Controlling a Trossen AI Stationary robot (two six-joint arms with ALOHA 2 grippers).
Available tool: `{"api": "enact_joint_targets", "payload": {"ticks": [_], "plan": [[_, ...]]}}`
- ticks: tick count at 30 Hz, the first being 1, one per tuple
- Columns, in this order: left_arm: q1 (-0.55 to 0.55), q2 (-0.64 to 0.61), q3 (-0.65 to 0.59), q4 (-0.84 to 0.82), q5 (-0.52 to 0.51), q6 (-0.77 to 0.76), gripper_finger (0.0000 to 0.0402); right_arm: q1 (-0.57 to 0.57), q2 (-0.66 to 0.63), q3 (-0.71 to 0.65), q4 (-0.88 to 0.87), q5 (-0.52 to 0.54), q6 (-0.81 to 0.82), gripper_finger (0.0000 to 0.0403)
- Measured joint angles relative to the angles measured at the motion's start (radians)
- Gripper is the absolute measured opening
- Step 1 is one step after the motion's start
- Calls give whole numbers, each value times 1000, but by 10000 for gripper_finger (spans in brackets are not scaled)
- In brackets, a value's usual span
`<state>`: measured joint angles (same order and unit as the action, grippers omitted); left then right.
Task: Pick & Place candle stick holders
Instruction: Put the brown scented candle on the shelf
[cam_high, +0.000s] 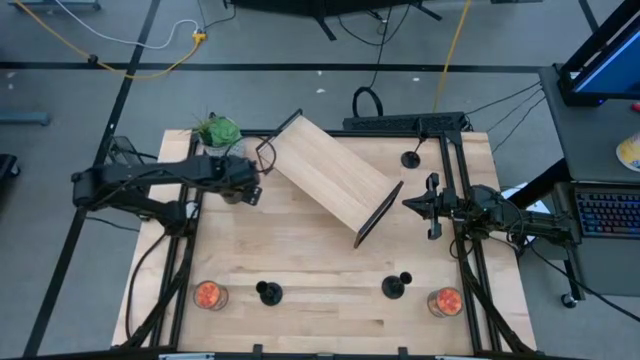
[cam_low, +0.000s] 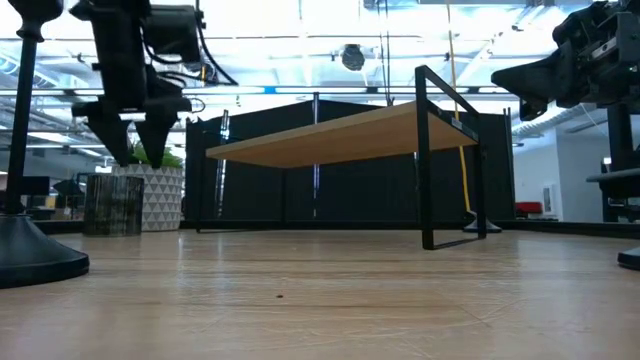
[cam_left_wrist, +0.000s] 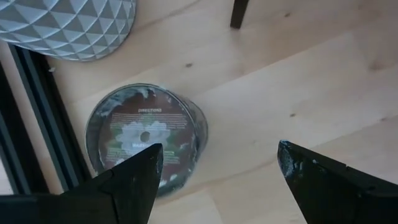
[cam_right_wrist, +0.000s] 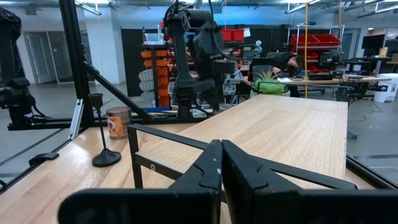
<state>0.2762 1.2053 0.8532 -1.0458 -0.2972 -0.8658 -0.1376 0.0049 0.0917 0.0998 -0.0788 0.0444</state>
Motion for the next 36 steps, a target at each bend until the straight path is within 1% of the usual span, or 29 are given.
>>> {"api": "enact_joint_targets", "payload": {"ticks": [3, 8, 11, 20, 27, 29, 31, 36], "plan": [[12, 34, 0, 0, 15, 10, 326, 0, 0, 0, 0, 0, 0, 0], [12, 70, 0, -2, 88, 0, 326, 0, 0, 0, 0, 0, 0, 0], [12, 82, 0, -7, 109, 0, 326, 0, 0, 0, 0, 0, 0, 0], [18, 84, 0, -18, 105, 1, 326, 0, 0, 0, 0, 0, 0, 0], [18, 111, 0, -17, 87, 8, 324, 0, 0, 0, 0, 0, 0, 0], [18, 128, 0, -16, 88, 14, 313, 0, 0, 0, 0, 0, 0, 0], [18, 147, 0, -15, 87, 17, 294, 0, 0, 0, 0, 0, 0, 0], [18, 184, 1, -16, 75, 16, 222, 0, 0, 0, 0, 0, 0, 0]]}}
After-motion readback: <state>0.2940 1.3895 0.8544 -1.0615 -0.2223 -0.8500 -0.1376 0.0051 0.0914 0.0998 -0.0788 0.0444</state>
